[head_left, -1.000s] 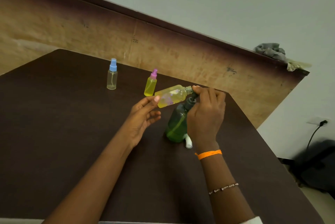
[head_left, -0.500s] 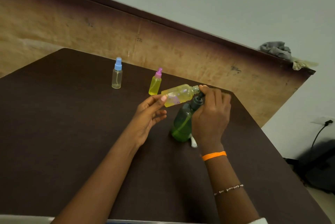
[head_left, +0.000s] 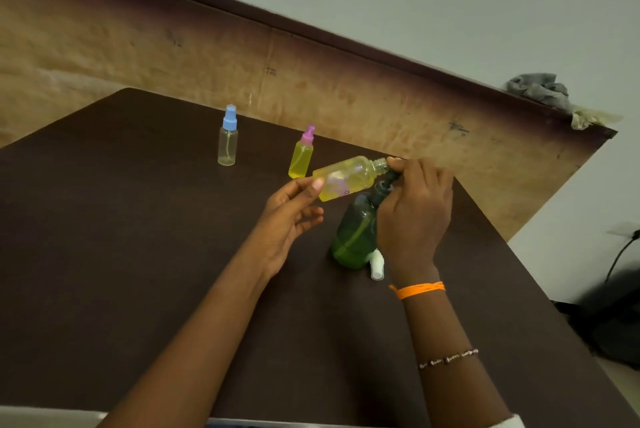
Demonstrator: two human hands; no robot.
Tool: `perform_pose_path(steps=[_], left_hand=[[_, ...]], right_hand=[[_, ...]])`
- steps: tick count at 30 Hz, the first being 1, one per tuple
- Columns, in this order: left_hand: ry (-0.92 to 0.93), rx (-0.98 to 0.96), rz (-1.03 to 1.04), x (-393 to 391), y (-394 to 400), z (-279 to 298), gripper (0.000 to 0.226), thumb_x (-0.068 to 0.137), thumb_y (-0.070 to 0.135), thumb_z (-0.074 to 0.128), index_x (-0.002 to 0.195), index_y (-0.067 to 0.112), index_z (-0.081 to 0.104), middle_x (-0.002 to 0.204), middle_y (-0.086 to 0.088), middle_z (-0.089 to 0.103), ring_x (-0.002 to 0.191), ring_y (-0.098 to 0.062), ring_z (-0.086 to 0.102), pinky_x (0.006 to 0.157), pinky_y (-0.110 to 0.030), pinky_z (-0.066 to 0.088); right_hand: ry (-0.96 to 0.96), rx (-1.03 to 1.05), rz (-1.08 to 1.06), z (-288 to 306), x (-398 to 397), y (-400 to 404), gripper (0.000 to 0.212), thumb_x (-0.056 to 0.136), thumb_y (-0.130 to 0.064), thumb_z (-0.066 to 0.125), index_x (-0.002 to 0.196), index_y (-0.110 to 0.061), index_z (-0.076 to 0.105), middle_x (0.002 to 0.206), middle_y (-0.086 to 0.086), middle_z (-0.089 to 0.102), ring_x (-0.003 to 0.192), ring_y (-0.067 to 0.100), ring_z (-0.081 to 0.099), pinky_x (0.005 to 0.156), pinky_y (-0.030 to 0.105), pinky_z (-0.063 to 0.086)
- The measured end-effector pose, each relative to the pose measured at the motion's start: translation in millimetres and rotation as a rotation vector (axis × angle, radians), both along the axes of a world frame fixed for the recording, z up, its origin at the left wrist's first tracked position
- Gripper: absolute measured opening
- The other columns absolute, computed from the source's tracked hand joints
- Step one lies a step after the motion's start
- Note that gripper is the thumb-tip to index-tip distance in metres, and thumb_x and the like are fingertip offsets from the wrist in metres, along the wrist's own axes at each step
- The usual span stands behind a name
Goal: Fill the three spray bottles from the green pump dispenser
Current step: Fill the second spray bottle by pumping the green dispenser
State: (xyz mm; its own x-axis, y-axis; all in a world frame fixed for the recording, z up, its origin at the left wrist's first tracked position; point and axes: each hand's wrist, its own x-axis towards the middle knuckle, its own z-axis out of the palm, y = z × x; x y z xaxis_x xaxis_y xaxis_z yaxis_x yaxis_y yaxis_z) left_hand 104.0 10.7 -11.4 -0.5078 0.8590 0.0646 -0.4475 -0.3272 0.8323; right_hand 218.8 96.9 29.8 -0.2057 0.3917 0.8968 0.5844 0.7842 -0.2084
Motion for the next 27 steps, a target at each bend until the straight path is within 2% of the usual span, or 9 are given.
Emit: perform_pose_path(steps=[2, 7, 11, 14, 18, 21, 24, 27], left_hand=[[0.000, 0.000, 0.003, -1.5, 1.7, -1.7, 0.032, 0.069, 0.035, 0.064, 0.097, 0.019, 0.062, 0.086, 0.006, 0.063, 0.064, -0.003, 0.058, 0.072, -0.021, 0.052], [-0.006, -0.006, 0.001, -1.4, 0.2, -0.8, 0.031, 0.070, 0.034, 0.063, 0.097, 0.019, 0.062, 0.086, 0.006, 0.063, 0.066, -0.004, 0.058, 0.070, -0.020, 0.053], [0.007, 0.002, -0.003, 1.7, -2.1, 1.0, 0.032, 0.071, 0.032, 0.063, 0.100, 0.018, 0.061, 0.090, 0.005, 0.063, 0.067, -0.005, 0.058, 0.070, -0.019, 0.054], [-0.004, 0.008, 0.007, 1.2, -1.1, 1.4, 0.031, 0.070, 0.032, 0.063, 0.098, 0.018, 0.062, 0.089, 0.005, 0.063, 0.066, -0.004, 0.057, 0.069, -0.019, 0.053], [-0.001, 0.004, 0.005, -2.4, 1.0, -0.2, 0.033, 0.070, 0.033, 0.064, 0.100, 0.018, 0.062, 0.087, 0.006, 0.064, 0.067, -0.004, 0.058, 0.067, -0.018, 0.054], [0.009, -0.005, -0.002, -0.9, 0.4, -2.1, 0.035, 0.070, 0.032, 0.064, 0.102, 0.019, 0.062, 0.090, 0.005, 0.064, 0.070, -0.005, 0.058, 0.069, -0.018, 0.054], [0.017, 0.005, 0.000, 0.6, 0.6, -1.1, 0.033, 0.070, 0.031, 0.063, 0.101, 0.019, 0.061, 0.086, 0.005, 0.062, 0.066, -0.004, 0.058, 0.068, -0.018, 0.054], [0.014, 0.010, 0.000, 0.7, 1.5, 1.1, 0.033, 0.070, 0.032, 0.063, 0.100, 0.019, 0.061, 0.087, 0.005, 0.062, 0.065, -0.003, 0.058, 0.068, -0.018, 0.054]], right_hand=[[0.016, 0.023, -0.035, -15.5, -1.8, 0.8, 0.032, 0.080, 0.000, 0.040, 0.096, -0.006, 0.067, 0.083, 0.007, 0.061, 0.078, 0.020, 0.042, 0.060, 0.034, 0.039], [-0.063, 0.054, -0.068, -2.1, 2.7, 5.2, 0.029, 0.081, -0.006, 0.038, 0.082, -0.008, 0.067, 0.078, 0.004, 0.062, 0.078, 0.024, 0.046, 0.063, 0.033, 0.036], [-0.127, 0.061, -0.005, 25.1, 7.7, 4.2, 0.029, 0.073, -0.006, 0.039, 0.073, -0.008, 0.068, 0.071, 0.003, 0.064, 0.076, 0.031, 0.052, 0.061, 0.038, 0.045], [-0.081, 0.008, 0.034, 19.3, 6.3, 1.6, 0.033, 0.075, -0.006, 0.037, 0.082, -0.008, 0.069, 0.078, 0.003, 0.065, 0.081, 0.029, 0.051, 0.063, 0.041, 0.047], [-0.023, -0.005, 0.012, -13.9, -1.3, -3.1, 0.042, 0.076, 0.000, 0.036, 0.103, -0.006, 0.066, 0.095, 0.006, 0.065, 0.078, 0.022, 0.050, 0.061, 0.032, 0.046], [-0.068, -0.010, -0.016, -3.4, 0.8, 1.7, 0.034, 0.077, -0.003, 0.035, 0.091, -0.006, 0.066, 0.084, 0.007, 0.062, 0.073, 0.026, 0.050, 0.054, 0.037, 0.047], [-0.109, 0.013, 0.001, 18.3, 5.5, 5.3, 0.031, 0.073, -0.007, 0.035, 0.077, -0.009, 0.066, 0.075, 0.004, 0.063, 0.072, 0.028, 0.052, 0.055, 0.032, 0.042], [-0.066, -0.043, 0.041, 26.1, 6.6, 5.6, 0.027, 0.072, -0.002, 0.041, 0.075, -0.010, 0.067, 0.075, 0.003, 0.065, 0.076, 0.027, 0.052, 0.059, 0.033, 0.040]])
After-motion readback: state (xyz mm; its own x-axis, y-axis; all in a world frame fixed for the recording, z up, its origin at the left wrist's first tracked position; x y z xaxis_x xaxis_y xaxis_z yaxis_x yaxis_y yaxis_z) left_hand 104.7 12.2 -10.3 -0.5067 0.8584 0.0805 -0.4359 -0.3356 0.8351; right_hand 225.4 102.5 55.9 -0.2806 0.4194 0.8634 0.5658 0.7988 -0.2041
